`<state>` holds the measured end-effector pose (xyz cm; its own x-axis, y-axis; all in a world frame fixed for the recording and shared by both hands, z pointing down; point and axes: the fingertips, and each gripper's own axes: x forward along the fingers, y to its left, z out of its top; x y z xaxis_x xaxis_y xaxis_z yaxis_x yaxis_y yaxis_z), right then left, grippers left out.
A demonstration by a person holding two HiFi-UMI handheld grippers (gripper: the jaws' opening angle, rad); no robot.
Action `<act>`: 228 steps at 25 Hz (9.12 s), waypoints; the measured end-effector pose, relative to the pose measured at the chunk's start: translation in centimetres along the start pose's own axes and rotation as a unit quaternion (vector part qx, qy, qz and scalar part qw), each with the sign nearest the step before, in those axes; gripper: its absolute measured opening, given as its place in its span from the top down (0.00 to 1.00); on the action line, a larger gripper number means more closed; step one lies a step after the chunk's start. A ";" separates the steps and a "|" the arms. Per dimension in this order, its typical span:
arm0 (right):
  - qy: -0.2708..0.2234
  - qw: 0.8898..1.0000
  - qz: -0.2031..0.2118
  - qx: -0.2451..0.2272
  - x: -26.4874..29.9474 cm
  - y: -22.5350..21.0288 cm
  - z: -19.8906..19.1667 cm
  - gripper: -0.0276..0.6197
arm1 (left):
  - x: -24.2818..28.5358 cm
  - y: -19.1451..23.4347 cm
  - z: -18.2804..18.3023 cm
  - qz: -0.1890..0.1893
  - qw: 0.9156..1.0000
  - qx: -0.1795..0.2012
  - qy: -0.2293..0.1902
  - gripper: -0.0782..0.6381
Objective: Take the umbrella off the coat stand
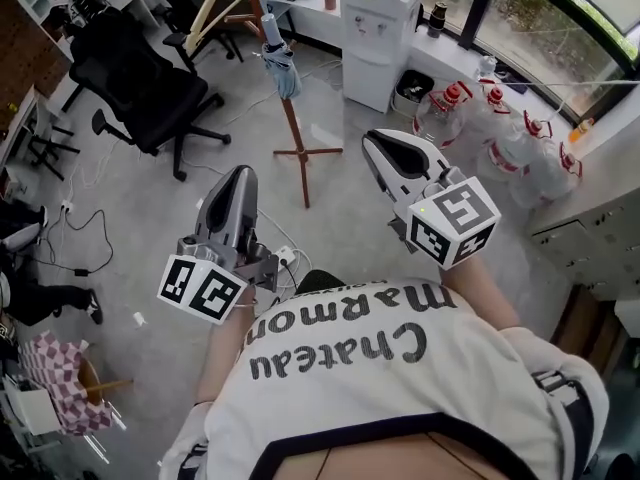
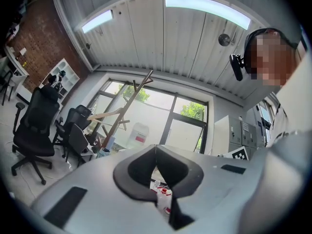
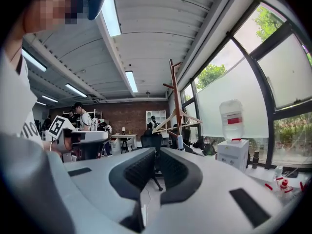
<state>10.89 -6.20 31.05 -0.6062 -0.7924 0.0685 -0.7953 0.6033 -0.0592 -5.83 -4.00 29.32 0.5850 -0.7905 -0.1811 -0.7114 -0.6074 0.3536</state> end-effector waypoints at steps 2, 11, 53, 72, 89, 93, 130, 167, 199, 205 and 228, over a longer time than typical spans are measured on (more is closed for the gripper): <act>-0.002 1.000 0.005 0.014 0.6 -0.6 -0.5 0.89 | 0.7 0.5 -0.1 0.002 1.000 0.003 0.000 0.86; 0.015 0.999 0.004 0.046 5.7 -4.5 -2.4 0.89 | 6.4 5.1 -1.5 -0.007 1.000 -0.007 0.023 0.86; 0.040 0.998 0.009 0.053 37.1 -12.9 -1.4 0.59 | 13.0 32.3 8.4 0.100 0.995 0.022 -0.015 0.86; 0.071 0.991 0.113 0.012 42.7 -13.9 -1.3 0.56 | 12.7 33.5 9.1 0.207 0.976 0.030 -0.054 0.86; 0.059 0.991 0.121 -0.004 43.3 -14.7 -1.0 0.68 | 13.1 32.3 9.4 0.231 0.970 0.041 -0.063 0.86; 0.052 0.993 0.109 -0.014 43.2 -14.7 -0.9 0.69 | 13.0 32.1 9.7 0.232 0.969 0.042 -0.067 0.86; 0.042 0.996 0.077 -0.015 41.2 -15.3 1.5 0.70 | 12.4 30.8 10.3 0.213 0.973 0.048 -0.071 0.86; 0.025 0.998 0.048 -0.019 39.5 -15.9 3.0 0.70 | 12.6 31.0 10.6 0.193 0.977 0.042 -0.076 0.86; 0.029 0.999 0.033 -0.033 37.4 -14.6 3.2 0.70 | 11.5 30.6 10.3 0.171 0.982 0.034 -0.072 0.86; 0.026 0.999 0.033 -0.032 36.9 -14.1 3.3 0.70 | 11.0 30.4 10.5 0.170 0.982 0.036 -0.075 0.86; 0.022 0.999 0.012 -0.026 35.2 -14.2 3.4 0.70 | 10.6 30.0 9.9 0.160 0.984 0.033 -0.068 0.86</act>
<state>0.84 -42.94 30.93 -0.6245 -0.7731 0.1113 -0.7786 0.6274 -0.0104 -24.79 -31.35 28.93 0.2732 -0.9424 -0.1929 -0.8768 -0.3265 0.3531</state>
